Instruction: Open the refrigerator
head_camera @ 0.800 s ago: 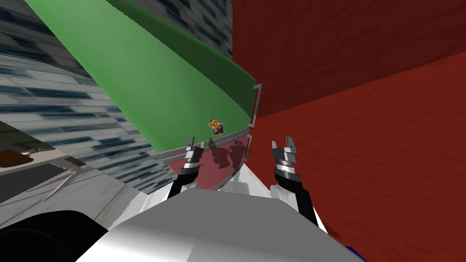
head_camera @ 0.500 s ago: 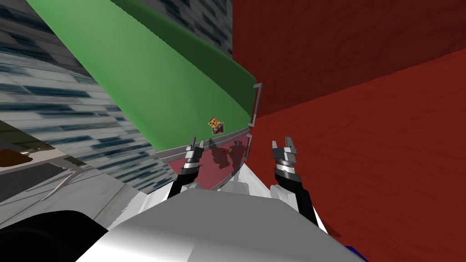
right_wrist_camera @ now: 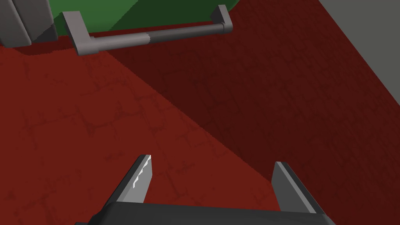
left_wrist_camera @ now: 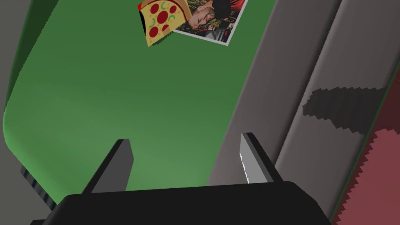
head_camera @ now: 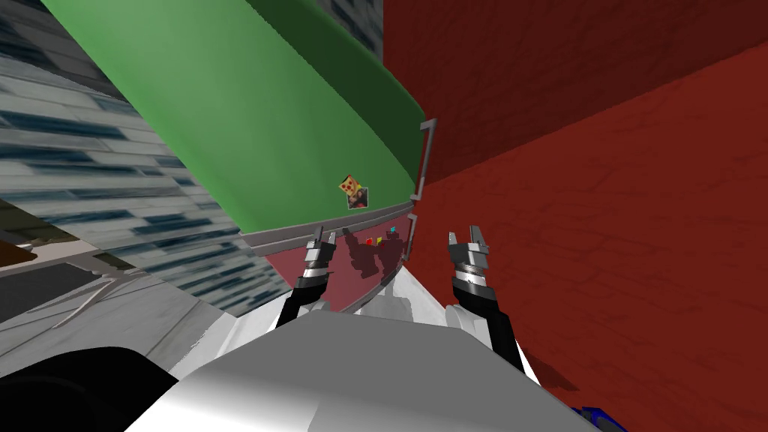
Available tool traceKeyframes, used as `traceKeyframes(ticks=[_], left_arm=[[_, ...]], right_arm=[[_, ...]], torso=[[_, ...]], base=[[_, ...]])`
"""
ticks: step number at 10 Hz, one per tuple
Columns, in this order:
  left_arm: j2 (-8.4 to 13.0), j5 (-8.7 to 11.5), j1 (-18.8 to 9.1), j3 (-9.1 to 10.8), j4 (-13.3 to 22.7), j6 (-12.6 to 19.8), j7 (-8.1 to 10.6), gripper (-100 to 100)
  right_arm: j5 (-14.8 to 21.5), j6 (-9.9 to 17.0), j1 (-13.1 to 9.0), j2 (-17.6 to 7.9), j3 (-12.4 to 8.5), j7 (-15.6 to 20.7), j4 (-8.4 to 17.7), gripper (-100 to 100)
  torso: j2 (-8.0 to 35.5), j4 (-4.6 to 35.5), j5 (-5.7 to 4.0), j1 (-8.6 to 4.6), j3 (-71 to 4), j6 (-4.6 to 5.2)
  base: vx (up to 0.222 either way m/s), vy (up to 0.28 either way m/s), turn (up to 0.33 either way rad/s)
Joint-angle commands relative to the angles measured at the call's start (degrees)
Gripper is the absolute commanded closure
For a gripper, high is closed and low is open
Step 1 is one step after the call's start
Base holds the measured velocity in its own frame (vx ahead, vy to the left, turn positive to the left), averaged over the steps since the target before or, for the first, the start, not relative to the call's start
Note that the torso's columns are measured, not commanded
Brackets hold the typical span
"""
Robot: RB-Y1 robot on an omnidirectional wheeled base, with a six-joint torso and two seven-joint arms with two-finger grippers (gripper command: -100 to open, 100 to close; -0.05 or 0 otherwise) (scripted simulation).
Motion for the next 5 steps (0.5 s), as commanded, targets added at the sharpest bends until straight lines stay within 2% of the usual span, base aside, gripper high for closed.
traceKeyframes(ticks=[1, 2, 3, 5], left_arm=[[0.0, 0.0, 0.0, 0.0, 0.0, 0.0, 0.0, 0], [1.6, 0.12, -0.56, -0.15, 0.35, 0.51, -0.05, -100], [2.7, 0.25, -1.11, -0.29, 0.7, 1.01, -0.1, -100], [4.7, 0.6, -2.69, -0.71, 1.63, 2.46, -0.24, -100]], right_arm=[[0.0, 0.0, 0.0, 0.0, 0.0, 0.0, 0.0, 0], [0.0, 0.0, 0.0, 0.0, 0.0, 0.0, 0.0, 0], [0.0, 0.0, 0.01, 0.0, 0.0, 0.0, 0.02, 0], [0.0, 0.01, 0.01, 0.0, 0.0, 0.0, 0.03, 0]], torso=[[4.23, 4.23, 0.0, 0.0, -8.46, 0.0], [8.46, 8.46, 0.0, 0.0, -16.92, 0.0], [10.37, 10.34, 0.0, 0.0, -20.88, 0.0], [11.0, 11.05, -0.01, -0.04, -22.29, 0.0]], base=[[0.0, 0.0, 0.0], [0.013, -0.006, -0.003], [0.022, -0.013, -0.004], [0.035, -0.024, -0.005]])
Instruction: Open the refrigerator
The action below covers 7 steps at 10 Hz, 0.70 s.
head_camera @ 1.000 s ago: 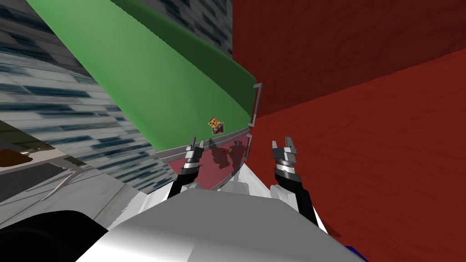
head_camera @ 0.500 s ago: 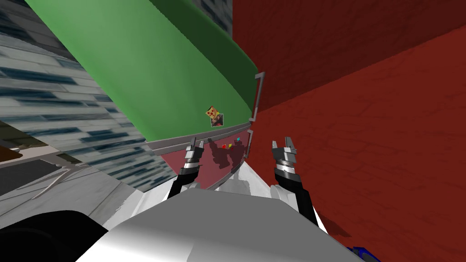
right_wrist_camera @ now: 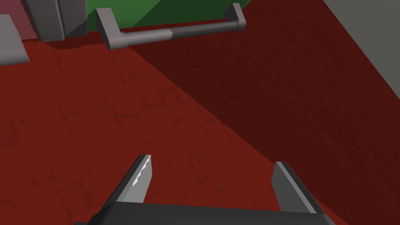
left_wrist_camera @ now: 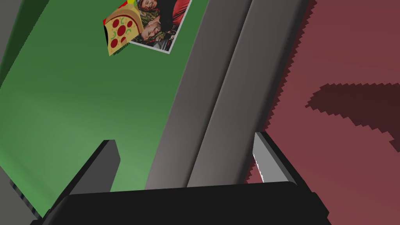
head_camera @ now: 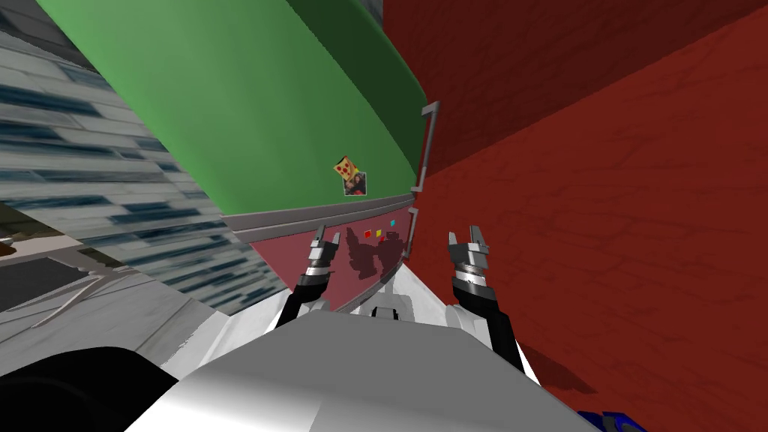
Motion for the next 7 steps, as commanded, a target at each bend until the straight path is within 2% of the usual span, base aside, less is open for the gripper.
traceKeyframes(ticks=[1, 4, 7], left_arm=[[2.49, 0.56, -2.33, -0.53, 1.49, 2.06, -0.17, -100], [4.2, 1.39, -5.96, -1.5, 3.5, 5.38, -0.5, -100], [5.02, 2.4, -10.32, -2.68, 5.82, 9.37, -0.89, -100]], right_arm=[[0.0, 0.0, 0.0, 0.0, 0.0, 0.0, 0.0, 0], [0.0, 0.0, 0.0, 0.0, 0.0, 0.0, 0.0, 0], [0.0, 0.0, 0.0, 0.0, 0.0, 0.0, 0.0, 0]], torso=[[0.04, 0.05, 0.0, 0.01, -0.05, 0.0], [0.11, 0.08, 0.0, 0.0, -0.03, 0.0], [0.1, 0.08, 0.01, 0.05, -0.03, 0.0]], base=[[0.042, -0.03, -0.006], [0.054, -0.046, -0.007], [0.072, -0.043, -0.009]])
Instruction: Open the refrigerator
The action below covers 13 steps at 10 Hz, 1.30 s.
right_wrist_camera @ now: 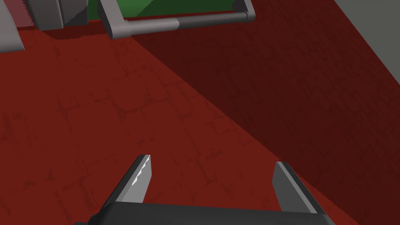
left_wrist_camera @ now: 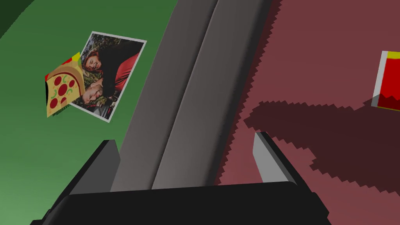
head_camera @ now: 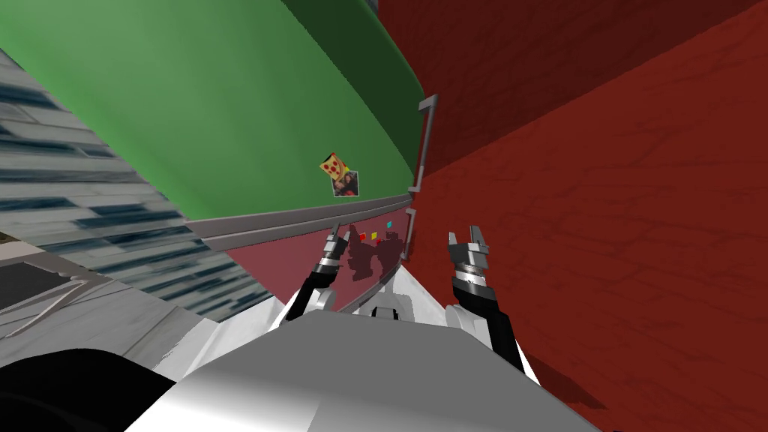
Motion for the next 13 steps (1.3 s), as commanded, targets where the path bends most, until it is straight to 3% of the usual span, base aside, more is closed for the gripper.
traceKeyframes(ticks=[1, 13], left_arm=[[0.55, 0.9, -3.76, -1.21, 2.01, 3.72, -0.41, -100], [1.27, 5.21, -22.39, -6.25, 12.69, 20.83, -2.1, -100]], right_arm=[[0.0, 0.0, 0.0, 0.0, 0.0, 0.0, 0.0, 0], [0.0, 0.0, -0.01, 0.0, 0.0, 0.0, 0.0, 0]], torso=[[-0.01, 0.0, 0.0, 0.0, 0.0, 0.0], [-0.49, -0.12, -0.01, -0.02, -0.33, 0.16]], base=[[0.079, -0.043, -0.009], [0.071, -0.053, -0.01]])
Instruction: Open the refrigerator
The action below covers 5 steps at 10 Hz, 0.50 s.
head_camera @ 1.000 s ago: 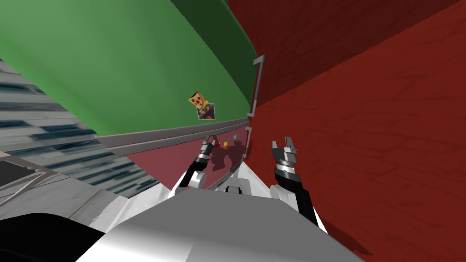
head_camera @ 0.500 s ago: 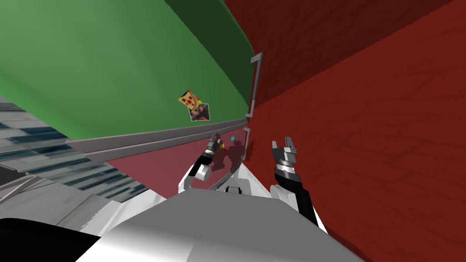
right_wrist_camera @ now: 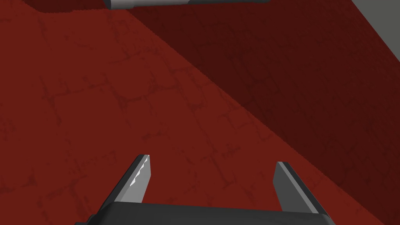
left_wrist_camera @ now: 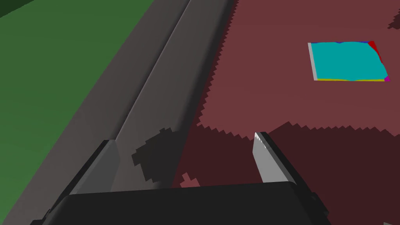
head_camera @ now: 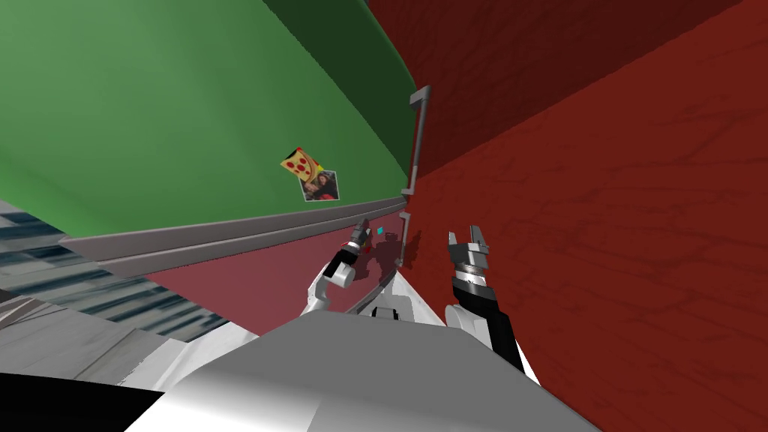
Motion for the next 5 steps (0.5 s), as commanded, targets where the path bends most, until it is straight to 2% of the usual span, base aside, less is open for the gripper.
traceKeyframes(ticks=[1, 2, 4, 5], left_arm=[[0.33, 1.11, -4.73, -1.34, 3.0, 4.6, -0.53, -100], [0.33, 1.11, -5.13, -1.34, 3.0, 4.86, -0.53, -100], [0.59, 2.02, -8.79, -2.4, 5.63, 8.12, -0.9, -100], [0.59, 2.02, -9.22, -2.4, 5.63, 8.6, -0.9, -100]], right_arm=[[0.0, 0.0, 0.01, 0.0, 0.0, 0.0, 0.0, 0], [0.0, 0.0, 0.01, 0.0, 0.0, 0.0, 0.0, 0], [0.0, 0.0, 0.0, 0.0, 0.0, 0.0, 0.0, 0], [0.0, 0.0, 0.01, 0.0, 0.0, 0.0, 0.0, 0]], torso=[[0.07, 0.0, -0.02, -0.06, 0.04, -0.09], [0.15, 0.02, -0.01, -0.03, 0.1, -0.11], [-0.04, -0.02, 0.01, 0.05, -0.06, -0.06], [0.01, -0.02, 0.0, 0.02, -0.01, -0.11]], base=[[0.093, -0.059, -0.017], [0.081, -0.041, 0.014], [0.065, -0.047, -0.017], [0.06, -0.038, -0.001]])
